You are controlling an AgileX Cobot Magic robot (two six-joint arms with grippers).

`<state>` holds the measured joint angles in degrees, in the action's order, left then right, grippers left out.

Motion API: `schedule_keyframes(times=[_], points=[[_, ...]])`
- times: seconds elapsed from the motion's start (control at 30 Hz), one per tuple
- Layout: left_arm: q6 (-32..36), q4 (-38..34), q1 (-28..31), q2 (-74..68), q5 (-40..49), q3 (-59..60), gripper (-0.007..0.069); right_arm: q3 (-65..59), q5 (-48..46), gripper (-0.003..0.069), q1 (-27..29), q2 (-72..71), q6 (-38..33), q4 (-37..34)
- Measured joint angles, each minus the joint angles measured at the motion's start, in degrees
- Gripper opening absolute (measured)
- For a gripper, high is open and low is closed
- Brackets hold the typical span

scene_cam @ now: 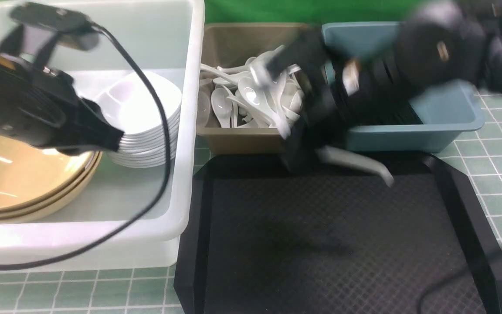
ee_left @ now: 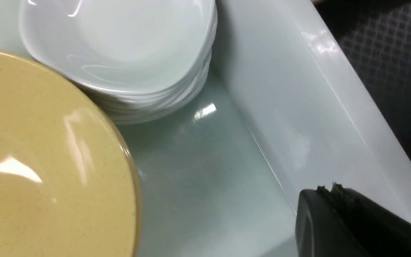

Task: On blue table put chopsticks spoon bowls plates into blue grey white boxes.
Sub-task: 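Place the white spoon into the bin of spoons with the right gripper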

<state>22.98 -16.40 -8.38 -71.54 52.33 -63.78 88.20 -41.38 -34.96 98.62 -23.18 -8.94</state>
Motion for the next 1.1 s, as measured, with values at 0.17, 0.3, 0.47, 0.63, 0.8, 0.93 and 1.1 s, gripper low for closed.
schedule_keyframes(times=[0.17, 0.3, 0.47, 0.63, 0.8, 0.93, 1.1], points=[[1.42, -2.69, 0.0, 1.15, 0.27, 0.0, 0.0001, 14.88, 3.12, 0.0104, 0.0, 10.59, 0.06, 0.05], [2.15, -3.56, 0.0, 1.14, 1.24, 0.0, 0.0001, 23.32, 3.32, 0.0104, 0.69, 18.29, 0.85, 0.05], [2.86, -3.61, 0.0, 1.14, 2.42, 0.0, 0.0001, 31.25, 3.37, 0.0105, 4.12, 26.01, 5.54, 0.1], [3.0, -3.63, 0.0, 1.14, 2.09, 0.0, 0.0001, 33.72, 3.98, 0.0232, 7.01, 30.41, 6.89, 0.27], [3.13, -3.79, 0.0, 1.14, 1.26, 0.0, 0.0001, 34.65, 3.17, 0.0487, 7.3, 30.9, 7.11, 0.27], [3.8, -3.84, 0.0, 1.94, 1.12, 0.06, 0.0001, 38.38, -4.66, 0.0568, 7.3, 29.34, 7.05, 0.27], [4.48, -3.78, 0.0, 8.87, -1.25, 3.78, 0.0001, 41.53, -13.5, 0.0436, 7.3, 24.12, 6.2, 0.33]])
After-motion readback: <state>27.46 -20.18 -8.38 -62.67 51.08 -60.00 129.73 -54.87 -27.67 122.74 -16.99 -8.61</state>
